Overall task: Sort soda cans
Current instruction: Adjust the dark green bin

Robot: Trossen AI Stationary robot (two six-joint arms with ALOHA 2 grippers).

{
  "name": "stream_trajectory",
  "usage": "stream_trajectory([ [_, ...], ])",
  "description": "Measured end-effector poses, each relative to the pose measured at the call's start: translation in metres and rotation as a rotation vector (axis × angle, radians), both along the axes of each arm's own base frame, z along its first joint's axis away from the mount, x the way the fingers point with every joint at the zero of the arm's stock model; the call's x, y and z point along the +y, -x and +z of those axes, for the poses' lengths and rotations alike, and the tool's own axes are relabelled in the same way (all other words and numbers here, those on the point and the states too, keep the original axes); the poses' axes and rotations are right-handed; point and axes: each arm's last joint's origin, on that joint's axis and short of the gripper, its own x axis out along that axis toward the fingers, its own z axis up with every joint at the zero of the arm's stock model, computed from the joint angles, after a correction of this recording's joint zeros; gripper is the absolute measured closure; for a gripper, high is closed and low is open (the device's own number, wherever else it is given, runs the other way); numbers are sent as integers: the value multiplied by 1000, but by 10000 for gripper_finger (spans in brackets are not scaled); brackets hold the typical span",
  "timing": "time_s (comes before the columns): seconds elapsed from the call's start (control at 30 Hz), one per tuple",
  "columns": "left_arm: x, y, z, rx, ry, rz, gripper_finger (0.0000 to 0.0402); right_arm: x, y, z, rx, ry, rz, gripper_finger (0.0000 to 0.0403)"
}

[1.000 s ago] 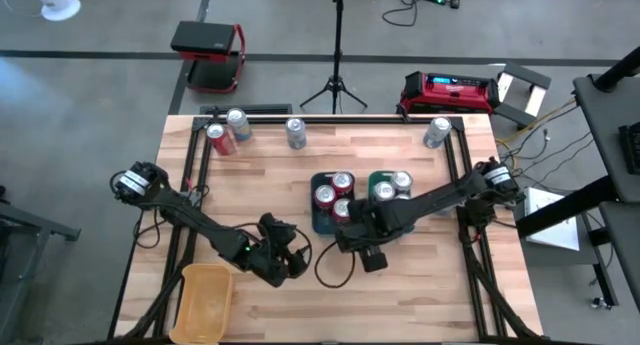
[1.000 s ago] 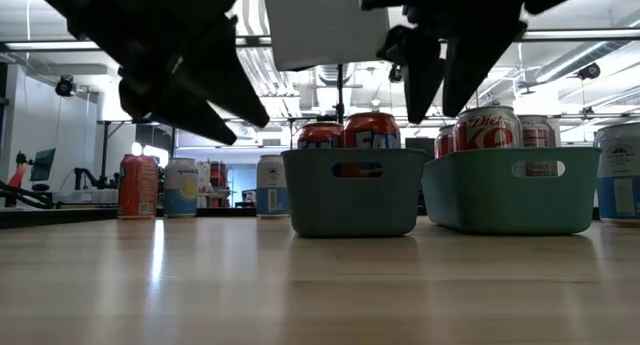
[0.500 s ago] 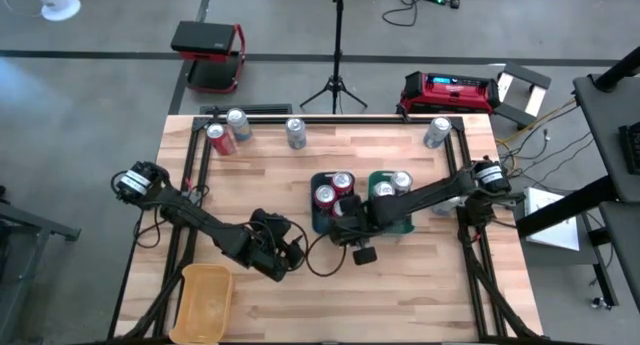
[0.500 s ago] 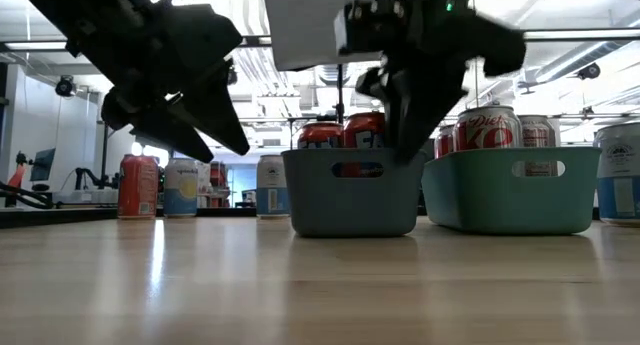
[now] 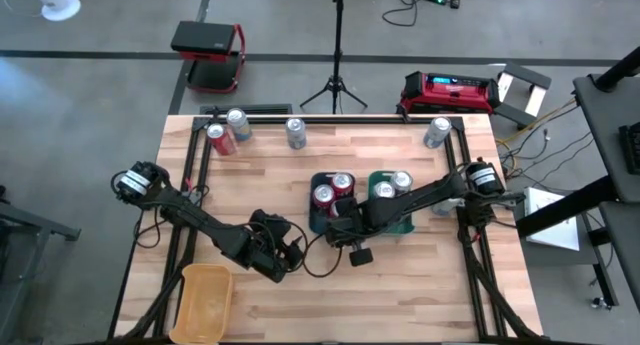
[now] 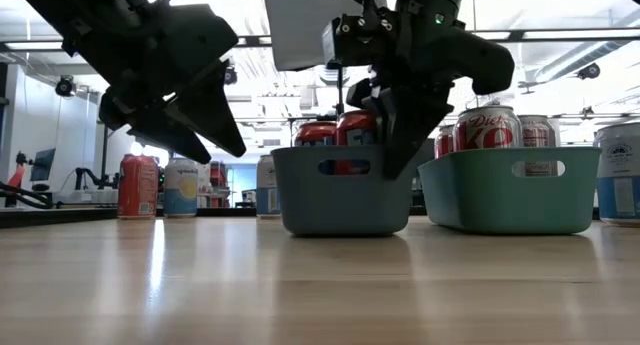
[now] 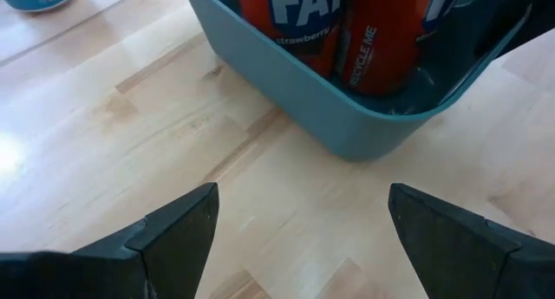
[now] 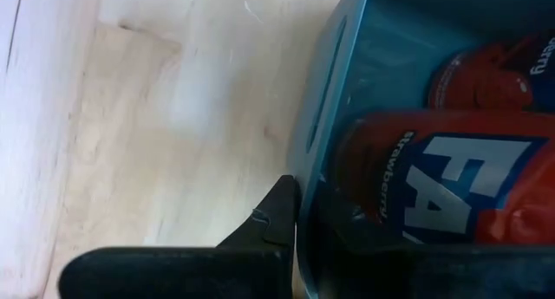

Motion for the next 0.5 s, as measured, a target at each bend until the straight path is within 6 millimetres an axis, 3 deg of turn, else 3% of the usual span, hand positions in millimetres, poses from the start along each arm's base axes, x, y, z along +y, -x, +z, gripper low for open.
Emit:
stream_trajectory([
  [0.5, 0, 0, 0, -3, 0, 0, 80, 0, -2, 0, -15, -7, -17, 390],
])
